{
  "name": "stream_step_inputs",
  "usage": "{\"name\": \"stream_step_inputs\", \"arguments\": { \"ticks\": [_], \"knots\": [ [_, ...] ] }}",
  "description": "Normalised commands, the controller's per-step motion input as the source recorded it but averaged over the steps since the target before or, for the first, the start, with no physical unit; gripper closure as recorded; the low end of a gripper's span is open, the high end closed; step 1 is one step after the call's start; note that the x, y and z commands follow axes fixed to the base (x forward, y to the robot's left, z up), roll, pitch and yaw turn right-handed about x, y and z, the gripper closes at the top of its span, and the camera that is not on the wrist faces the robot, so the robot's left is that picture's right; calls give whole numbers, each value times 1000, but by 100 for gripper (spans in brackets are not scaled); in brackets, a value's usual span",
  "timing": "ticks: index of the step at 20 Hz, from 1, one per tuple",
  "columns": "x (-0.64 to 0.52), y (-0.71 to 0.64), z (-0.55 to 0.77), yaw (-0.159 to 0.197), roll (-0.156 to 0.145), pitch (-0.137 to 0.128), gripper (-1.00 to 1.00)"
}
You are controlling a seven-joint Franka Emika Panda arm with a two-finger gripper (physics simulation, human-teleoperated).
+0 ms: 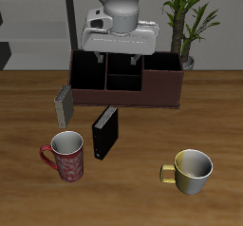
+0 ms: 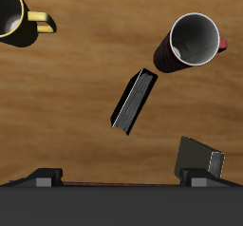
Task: Place the red mug into the back desk caddy's right compartment
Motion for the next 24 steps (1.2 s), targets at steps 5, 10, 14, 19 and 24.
{"name": "stream_step_inputs", "arguments": {
  "ticks": [5,10,14,19,24],
  "knots": [
    [206,-197,231,-4,16,-21,-100],
    [247,-264,183,35,27,-26,-100],
    [145,-165,122,8,50,-31,-100],
    [224,-275,35,26,-23,-28,-100],
    [311,-183,-143,53,0,1,-100]
  ]
}}
